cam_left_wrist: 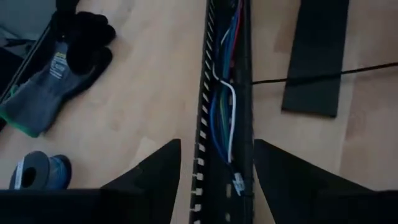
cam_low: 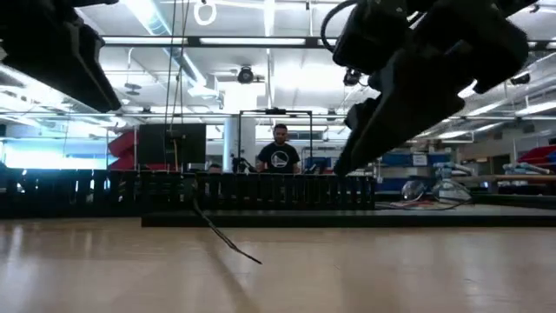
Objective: Ziptie cables
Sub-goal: Close the black cable duct
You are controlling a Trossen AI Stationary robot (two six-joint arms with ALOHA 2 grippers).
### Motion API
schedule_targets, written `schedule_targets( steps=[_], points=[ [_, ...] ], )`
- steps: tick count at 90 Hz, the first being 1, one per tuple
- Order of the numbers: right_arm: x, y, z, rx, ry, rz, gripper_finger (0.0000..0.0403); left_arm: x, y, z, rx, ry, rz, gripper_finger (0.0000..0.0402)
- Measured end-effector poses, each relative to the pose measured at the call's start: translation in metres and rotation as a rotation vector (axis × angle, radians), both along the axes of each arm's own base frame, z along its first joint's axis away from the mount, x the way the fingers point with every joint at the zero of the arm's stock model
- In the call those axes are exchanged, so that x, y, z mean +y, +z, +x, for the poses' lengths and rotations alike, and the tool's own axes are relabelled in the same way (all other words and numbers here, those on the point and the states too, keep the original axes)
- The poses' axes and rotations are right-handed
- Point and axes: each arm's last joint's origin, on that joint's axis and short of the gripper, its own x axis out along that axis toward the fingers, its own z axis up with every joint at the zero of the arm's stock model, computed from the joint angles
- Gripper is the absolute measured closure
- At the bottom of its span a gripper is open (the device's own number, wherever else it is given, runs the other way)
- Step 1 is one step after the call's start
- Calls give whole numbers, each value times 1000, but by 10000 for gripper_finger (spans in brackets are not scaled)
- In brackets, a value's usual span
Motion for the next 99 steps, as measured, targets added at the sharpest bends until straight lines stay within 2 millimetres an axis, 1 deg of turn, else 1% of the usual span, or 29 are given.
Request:
schedule_targets(
  steps=[19, 32, 45, 56, 62, 83, 99],
  points=[
    [-21, -2, 4, 37, -46, 3, 158, 10, 0, 7, 13, 31, 17, 208],
    [-27, -3, 5, 43, -58, 0, 136, 17, 0, 11, 13, 66, 18, 208],
    [-28, -3, 5, 42, -50, -9, 120, 21, 0, 13, 17, 77, 32, 208],
    [-27, -3, 5, 38, -25, -36, 115, 25, 0, 15, 16, 94, 33, 208],
    [-26, -7, 6, 42, -14, -45, 115, 25, 0, 16, 14, 97, 33, 208],
    [-22, -31, 8, 106, 12, -72, 115, 25, 0, 16, 11, 102, 34, 208],
    [-21, -34, 9, 112, -20, -41, 115, 27, 0, 17, 11, 110, 35, 208]
  ],
)
